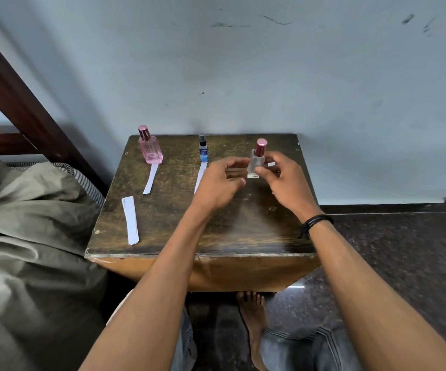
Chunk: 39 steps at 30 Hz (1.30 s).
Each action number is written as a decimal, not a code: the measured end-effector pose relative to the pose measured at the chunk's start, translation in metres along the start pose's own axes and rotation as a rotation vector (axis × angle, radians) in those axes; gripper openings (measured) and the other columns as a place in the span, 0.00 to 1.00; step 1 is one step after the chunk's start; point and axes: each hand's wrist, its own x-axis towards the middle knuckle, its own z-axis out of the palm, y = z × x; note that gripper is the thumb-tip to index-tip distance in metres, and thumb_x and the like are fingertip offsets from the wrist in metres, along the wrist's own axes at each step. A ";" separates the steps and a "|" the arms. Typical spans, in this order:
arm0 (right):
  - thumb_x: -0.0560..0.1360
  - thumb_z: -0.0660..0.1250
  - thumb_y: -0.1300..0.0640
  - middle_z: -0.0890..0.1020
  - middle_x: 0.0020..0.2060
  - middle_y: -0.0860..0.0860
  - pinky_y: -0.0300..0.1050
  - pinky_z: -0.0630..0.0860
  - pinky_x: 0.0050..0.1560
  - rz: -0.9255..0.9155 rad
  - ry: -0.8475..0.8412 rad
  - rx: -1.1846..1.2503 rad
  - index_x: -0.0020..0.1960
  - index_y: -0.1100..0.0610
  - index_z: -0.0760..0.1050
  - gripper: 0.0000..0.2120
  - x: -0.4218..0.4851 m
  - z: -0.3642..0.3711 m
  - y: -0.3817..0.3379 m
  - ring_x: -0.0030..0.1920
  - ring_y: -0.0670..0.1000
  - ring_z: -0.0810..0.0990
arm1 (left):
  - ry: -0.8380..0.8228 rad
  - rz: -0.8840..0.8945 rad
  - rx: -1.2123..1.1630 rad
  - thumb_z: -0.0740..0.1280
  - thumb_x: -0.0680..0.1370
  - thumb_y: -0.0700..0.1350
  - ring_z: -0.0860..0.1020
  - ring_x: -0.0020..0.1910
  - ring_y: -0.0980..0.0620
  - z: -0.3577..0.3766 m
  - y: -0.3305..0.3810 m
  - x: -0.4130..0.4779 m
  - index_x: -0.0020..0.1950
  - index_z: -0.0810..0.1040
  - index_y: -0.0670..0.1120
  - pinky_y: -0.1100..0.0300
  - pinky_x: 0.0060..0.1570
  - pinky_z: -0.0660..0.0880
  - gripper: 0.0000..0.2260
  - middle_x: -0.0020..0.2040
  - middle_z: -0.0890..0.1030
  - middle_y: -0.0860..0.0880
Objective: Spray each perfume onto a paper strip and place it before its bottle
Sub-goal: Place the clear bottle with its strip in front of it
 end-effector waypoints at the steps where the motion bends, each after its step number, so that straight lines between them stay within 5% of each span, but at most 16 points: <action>1: 0.80 0.69 0.54 0.82 0.59 0.45 0.36 0.72 0.52 0.005 0.019 -0.007 0.65 0.51 0.78 0.14 0.002 -0.002 0.004 0.56 0.45 0.79 | -0.006 0.003 -0.010 0.69 0.74 0.32 0.81 0.59 0.57 0.005 0.001 0.002 0.65 0.80 0.47 0.54 0.65 0.76 0.21 0.59 0.84 0.51; 4: 0.80 0.69 0.55 0.82 0.60 0.46 0.41 0.74 0.56 0.031 0.071 0.005 0.65 0.51 0.78 0.14 0.006 -0.005 0.014 0.58 0.47 0.79 | -0.024 0.004 -0.026 0.66 0.74 0.29 0.80 0.61 0.57 0.020 0.002 0.008 0.67 0.78 0.46 0.57 0.68 0.73 0.24 0.62 0.83 0.50; 9: 0.80 0.69 0.59 0.81 0.55 0.43 0.21 0.68 0.48 0.045 0.161 0.042 0.65 0.51 0.78 0.14 0.011 -0.010 0.021 0.53 0.41 0.79 | -0.050 -0.006 -0.095 0.63 0.74 0.24 0.76 0.68 0.52 0.040 0.005 0.019 0.73 0.72 0.41 0.64 0.67 0.72 0.29 0.69 0.77 0.44; 16: 0.80 0.68 0.60 0.83 0.60 0.49 0.37 0.73 0.57 0.060 0.231 0.052 0.67 0.52 0.78 0.16 0.022 -0.009 0.028 0.55 0.43 0.79 | -0.047 -0.015 -0.175 0.62 0.73 0.24 0.74 0.70 0.51 0.056 0.007 0.027 0.75 0.69 0.40 0.61 0.71 0.70 0.31 0.71 0.74 0.43; 23: 0.81 0.67 0.60 0.82 0.56 0.43 0.25 0.70 0.52 0.084 0.271 0.109 0.67 0.49 0.79 0.16 0.026 -0.001 0.036 0.54 0.41 0.79 | -0.038 -0.012 -0.185 0.65 0.74 0.27 0.75 0.69 0.52 0.059 0.009 0.035 0.74 0.69 0.39 0.62 0.70 0.70 0.28 0.70 0.75 0.43; 34: 0.81 0.67 0.59 0.83 0.60 0.47 0.30 0.71 0.54 0.098 0.267 0.097 0.68 0.49 0.78 0.17 0.030 0.002 0.042 0.55 0.41 0.78 | -0.038 -0.029 -0.189 0.64 0.74 0.26 0.75 0.68 0.52 0.061 0.006 0.038 0.74 0.69 0.38 0.71 0.64 0.70 0.28 0.70 0.76 0.43; 39: 0.81 0.67 0.59 0.83 0.60 0.46 0.25 0.69 0.52 0.097 0.259 0.100 0.68 0.48 0.78 0.17 0.030 0.002 0.043 0.56 0.40 0.78 | -0.044 -0.027 -0.200 0.64 0.74 0.26 0.75 0.68 0.52 0.063 0.004 0.039 0.74 0.70 0.39 0.73 0.62 0.71 0.29 0.70 0.75 0.43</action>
